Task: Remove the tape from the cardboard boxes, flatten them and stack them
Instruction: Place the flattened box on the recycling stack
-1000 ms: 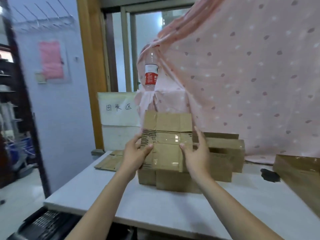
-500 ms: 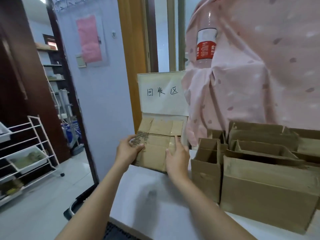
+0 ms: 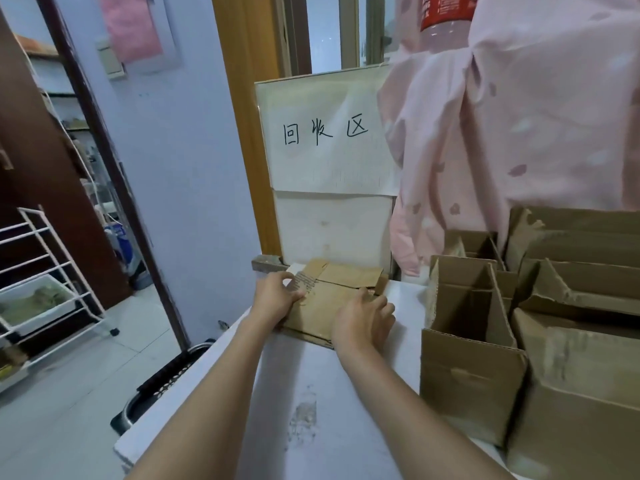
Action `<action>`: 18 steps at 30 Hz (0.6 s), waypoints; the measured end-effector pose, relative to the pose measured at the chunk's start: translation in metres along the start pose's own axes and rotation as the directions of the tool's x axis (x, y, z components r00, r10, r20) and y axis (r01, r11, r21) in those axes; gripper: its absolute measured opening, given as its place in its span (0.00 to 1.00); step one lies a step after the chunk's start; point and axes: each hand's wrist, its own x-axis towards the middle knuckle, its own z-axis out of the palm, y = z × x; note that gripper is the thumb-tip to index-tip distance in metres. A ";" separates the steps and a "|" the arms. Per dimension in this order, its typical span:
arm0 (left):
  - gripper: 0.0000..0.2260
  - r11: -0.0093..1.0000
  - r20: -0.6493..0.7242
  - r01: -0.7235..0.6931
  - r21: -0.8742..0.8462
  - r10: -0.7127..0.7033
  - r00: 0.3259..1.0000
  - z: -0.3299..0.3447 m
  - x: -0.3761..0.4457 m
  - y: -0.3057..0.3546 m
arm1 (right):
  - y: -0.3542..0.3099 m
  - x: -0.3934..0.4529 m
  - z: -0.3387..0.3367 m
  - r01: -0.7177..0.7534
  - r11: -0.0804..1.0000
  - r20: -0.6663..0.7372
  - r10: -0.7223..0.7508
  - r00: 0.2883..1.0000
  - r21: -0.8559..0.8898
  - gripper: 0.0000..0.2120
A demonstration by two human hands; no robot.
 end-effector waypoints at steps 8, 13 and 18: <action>0.14 0.953 0.046 -0.182 0.243 0.176 0.983 0.019 0.008 -0.007 | -0.009 0.021 0.015 0.202 0.972 0.129 -0.186 0.974 -0.122 0.31; 0.20 0.889 0.208 -0.327 0.320 0.271 0.940 0.027 -0.003 -0.004 | -0.008 0.023 0.019 0.193 0.968 0.217 -0.156 0.964 -0.161 0.31; 0.22 0.824 0.340 -0.384 0.416 0.251 0.906 0.037 0.004 -0.018 | -0.009 0.023 0.017 0.199 0.968 0.248 -0.158 0.956 -0.150 0.32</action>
